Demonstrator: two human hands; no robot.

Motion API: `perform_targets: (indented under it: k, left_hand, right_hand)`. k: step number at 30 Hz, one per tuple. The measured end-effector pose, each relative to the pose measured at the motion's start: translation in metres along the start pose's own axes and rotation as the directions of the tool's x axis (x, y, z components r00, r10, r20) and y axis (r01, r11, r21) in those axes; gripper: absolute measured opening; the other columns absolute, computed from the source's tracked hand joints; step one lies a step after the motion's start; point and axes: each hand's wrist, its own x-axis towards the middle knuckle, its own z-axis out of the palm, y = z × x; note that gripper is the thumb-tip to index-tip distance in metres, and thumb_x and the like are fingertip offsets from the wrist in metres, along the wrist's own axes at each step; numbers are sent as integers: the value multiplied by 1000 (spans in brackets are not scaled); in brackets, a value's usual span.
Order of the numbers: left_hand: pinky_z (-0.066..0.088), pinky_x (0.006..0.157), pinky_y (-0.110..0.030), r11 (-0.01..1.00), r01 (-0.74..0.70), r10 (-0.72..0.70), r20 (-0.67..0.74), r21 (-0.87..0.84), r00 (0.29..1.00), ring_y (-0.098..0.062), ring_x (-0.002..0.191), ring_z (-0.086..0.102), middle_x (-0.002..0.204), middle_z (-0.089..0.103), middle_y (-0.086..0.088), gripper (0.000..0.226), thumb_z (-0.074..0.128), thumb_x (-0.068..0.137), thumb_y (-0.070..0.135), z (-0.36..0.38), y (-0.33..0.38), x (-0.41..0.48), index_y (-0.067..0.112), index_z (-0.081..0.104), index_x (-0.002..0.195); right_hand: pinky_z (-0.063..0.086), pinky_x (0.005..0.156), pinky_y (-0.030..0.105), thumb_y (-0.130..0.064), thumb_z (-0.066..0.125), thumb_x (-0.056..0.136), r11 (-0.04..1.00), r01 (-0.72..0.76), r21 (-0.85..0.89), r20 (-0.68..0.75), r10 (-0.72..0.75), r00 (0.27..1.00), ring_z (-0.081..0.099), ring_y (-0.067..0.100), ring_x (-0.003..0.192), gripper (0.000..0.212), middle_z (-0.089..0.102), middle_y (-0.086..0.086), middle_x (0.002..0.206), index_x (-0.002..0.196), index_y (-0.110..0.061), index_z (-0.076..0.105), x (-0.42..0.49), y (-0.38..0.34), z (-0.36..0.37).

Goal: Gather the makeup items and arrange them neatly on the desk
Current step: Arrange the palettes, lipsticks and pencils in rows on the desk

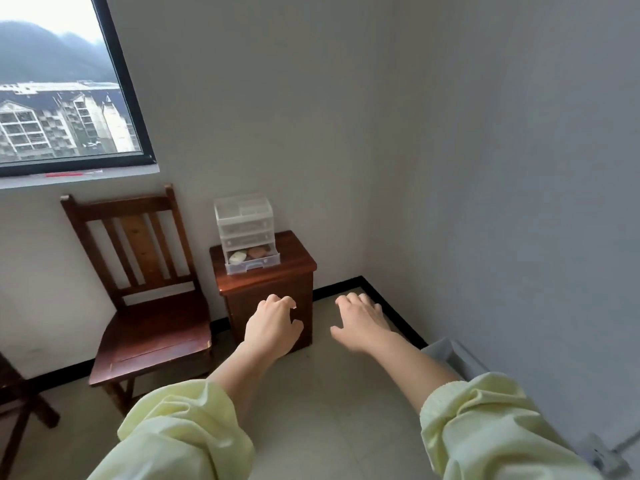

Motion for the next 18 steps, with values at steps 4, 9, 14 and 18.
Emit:
perform_targets:
  k: [4,9,14,18]
  left_hand:
    - [48,85,-34,997,72,-71,28,-5,997,-24,123,44,133,47,-5,46,53,92,30,9,-18,88,19,48,136]
    - [48,86,-35,990,140,-140,19,-6,990,-25,121,44,132,47,-6,49,53,91,31,13,-45,180,18,45,137]
    - [48,86,-34,977,210,-212,37,39,977,-25,117,44,129,48,-6,47,53,90,32,25,-92,260,17,46,134]
    - [49,87,-34,969,245,-246,58,27,968,-26,119,44,129,48,-6,44,52,91,29,40,-138,323,16,47,133]
  right_hand:
    - [32,100,42,-29,49,93,990,64,-128,85,-53,995,36,27,127,40,43,8,134,128,-12,41,97,7,2]
    - [32,99,42,-28,49,93,982,131,-132,121,-115,986,37,28,126,37,45,8,133,126,-13,41,208,2,4]
    - [33,100,42,-30,51,92,983,168,-78,160,-154,975,37,27,126,37,45,6,132,124,-14,42,307,-12,23]
    - [32,102,42,-30,51,92,980,191,-48,202,-178,963,37,27,127,43,44,6,135,130,-14,40,382,-29,44]
